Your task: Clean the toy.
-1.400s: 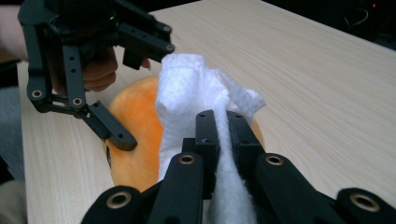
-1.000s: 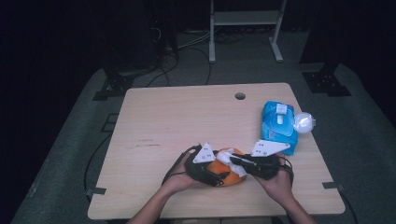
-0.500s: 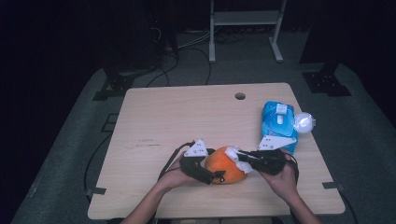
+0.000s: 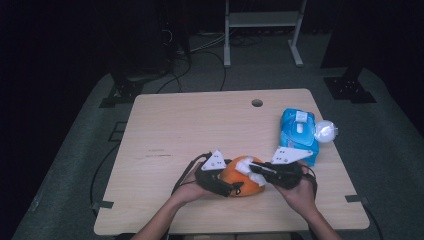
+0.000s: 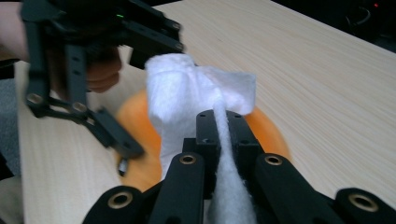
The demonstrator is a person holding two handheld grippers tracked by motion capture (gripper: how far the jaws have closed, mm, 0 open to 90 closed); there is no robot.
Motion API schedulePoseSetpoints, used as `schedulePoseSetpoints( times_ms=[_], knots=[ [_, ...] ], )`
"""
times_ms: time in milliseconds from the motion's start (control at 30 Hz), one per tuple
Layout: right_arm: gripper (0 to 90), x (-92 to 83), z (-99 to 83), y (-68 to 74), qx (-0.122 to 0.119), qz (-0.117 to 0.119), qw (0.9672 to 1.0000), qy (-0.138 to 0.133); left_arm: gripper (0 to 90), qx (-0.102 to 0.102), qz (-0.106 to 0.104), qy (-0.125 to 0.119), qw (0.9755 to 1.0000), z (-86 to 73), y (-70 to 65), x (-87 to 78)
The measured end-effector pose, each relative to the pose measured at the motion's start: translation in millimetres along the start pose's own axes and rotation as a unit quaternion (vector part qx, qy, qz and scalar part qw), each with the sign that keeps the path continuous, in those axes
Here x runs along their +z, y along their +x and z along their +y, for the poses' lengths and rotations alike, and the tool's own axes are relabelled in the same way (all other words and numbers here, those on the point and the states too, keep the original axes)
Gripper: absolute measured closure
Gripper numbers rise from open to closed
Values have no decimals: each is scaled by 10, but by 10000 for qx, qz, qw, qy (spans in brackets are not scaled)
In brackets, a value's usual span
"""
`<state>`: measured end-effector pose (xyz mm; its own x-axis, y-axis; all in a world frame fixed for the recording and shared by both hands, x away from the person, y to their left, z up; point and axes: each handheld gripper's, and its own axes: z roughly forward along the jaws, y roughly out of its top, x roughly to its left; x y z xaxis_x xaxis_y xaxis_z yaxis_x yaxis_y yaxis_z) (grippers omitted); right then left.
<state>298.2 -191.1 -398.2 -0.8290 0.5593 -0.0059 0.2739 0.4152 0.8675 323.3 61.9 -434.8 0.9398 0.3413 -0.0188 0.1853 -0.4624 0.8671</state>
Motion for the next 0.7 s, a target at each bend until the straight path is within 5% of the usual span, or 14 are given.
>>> schedulePoseSetpoints(
  times_ms=[100,200,300,400,467,600,700],
  knots=[
    [843,-78,-102,-113,221,-130,9997,43,102,-281,-229,-98,9993,-46,97,-13],
    [843,-93,-129,-141,312,-161,9994,55,193,-262,-187,-82,9994,-36,90,-11],
    [843,-74,-57,-21,117,-162,9998,10,259,-83,117,-111,9998,52,-7,-19],
    [842,-41,-9,57,42,-52,10000,-56,269,4,224,-116,9997,111,-62,4],
    [842,-22,32,137,-213,-153,9997,21,269,83,202,-125,9997,100,-50,0],
    [842,-67,-14,26,-43,-255,9997,11,284,64,158,-137,9998,49,-13,-15],
    [841,-131,-141,-205,380,-424,9984,52,286,109,110,-152,9998,14,0,-28]
  ],
)
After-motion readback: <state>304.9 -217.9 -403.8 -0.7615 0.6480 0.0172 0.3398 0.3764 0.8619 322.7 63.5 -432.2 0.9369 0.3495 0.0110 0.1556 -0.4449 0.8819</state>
